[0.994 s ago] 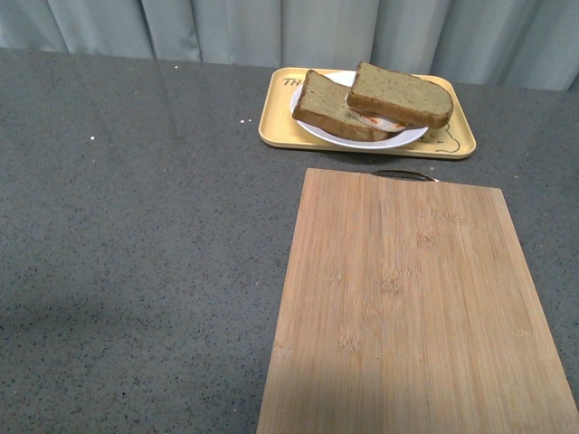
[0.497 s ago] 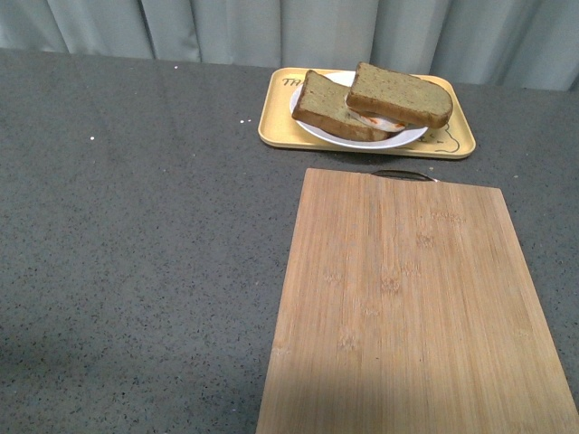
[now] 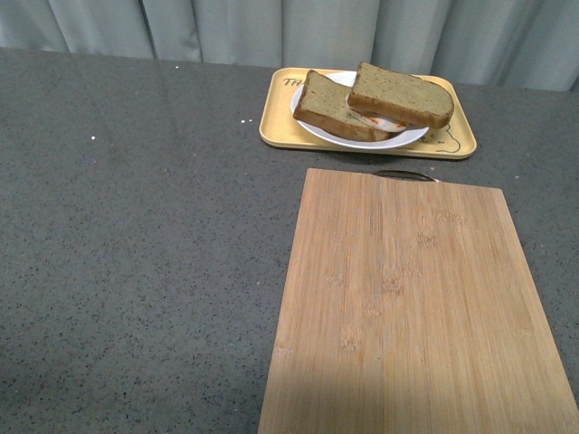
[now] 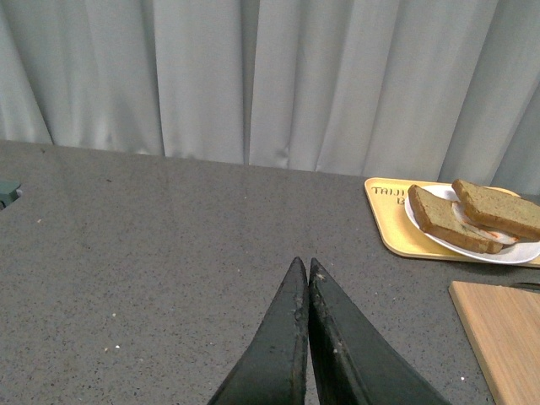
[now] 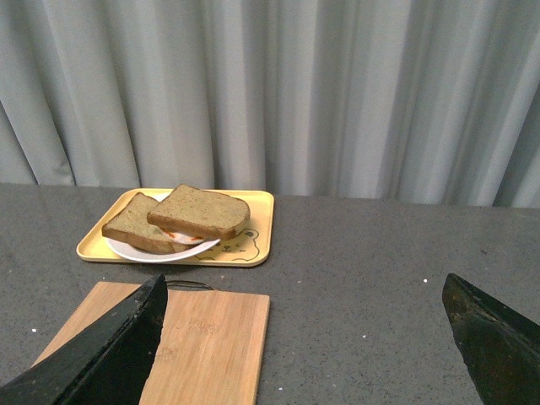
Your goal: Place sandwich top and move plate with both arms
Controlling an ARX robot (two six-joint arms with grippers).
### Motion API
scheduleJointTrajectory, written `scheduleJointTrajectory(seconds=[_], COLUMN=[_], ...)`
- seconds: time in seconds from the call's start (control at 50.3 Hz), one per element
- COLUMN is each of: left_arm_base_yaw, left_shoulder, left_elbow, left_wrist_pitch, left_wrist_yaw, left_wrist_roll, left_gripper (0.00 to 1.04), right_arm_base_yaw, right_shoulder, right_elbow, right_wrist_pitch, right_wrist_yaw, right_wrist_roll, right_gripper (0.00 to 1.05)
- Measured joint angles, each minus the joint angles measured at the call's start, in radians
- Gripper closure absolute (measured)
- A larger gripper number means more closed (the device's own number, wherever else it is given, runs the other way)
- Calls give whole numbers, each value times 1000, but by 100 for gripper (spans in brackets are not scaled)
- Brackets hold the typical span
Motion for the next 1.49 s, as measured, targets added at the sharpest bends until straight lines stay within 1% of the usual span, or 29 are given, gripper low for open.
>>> scheduleJointTrajectory(seconds=[0.537, 0.855, 0.974, 1.133, 1.173, 1.252, 1.292, 1.312, 1.352, 1.411, 1.491], left_arm_base_yaw=[0, 0, 0, 0, 0, 0, 0, 0, 0, 0, 0], left_shoulder=[-222, -310, -470, -476, -477, -477, -478, -478, -478, -478, -478], left_elbow=[0, 0, 0, 0, 0, 0, 0, 0, 0, 0, 0], left_wrist_pitch=[-214, -303, -472, -476, -476, -476, -476, -476, -476, -476, -476], left_wrist_yaw=[0, 0, 0, 0, 0, 0, 0, 0, 0, 0, 0], left_wrist_roll=[0, 0, 0, 0, 0, 0, 0, 0, 0, 0, 0], left_gripper=[101, 101, 101, 101, 99, 88, 81, 79, 72, 58, 41], right_arm_base_yaw=[0, 0, 0, 0, 0, 0, 0, 0, 0, 0, 0], right_shoulder=[0, 0, 0, 0, 0, 0, 0, 0, 0, 0, 0], right_elbow=[0, 0, 0, 0, 0, 0, 0, 0, 0, 0, 0], right_wrist_pitch=[0, 0, 0, 0, 0, 0, 0, 0, 0, 0, 0], right_wrist_yaw=[0, 0, 0, 0, 0, 0, 0, 0, 0, 0, 0], right_wrist_roll=[0, 0, 0, 0, 0, 0, 0, 0, 0, 0, 0], right_gripper=[9, 9, 9, 9, 9, 9, 9, 9, 9, 9, 9])
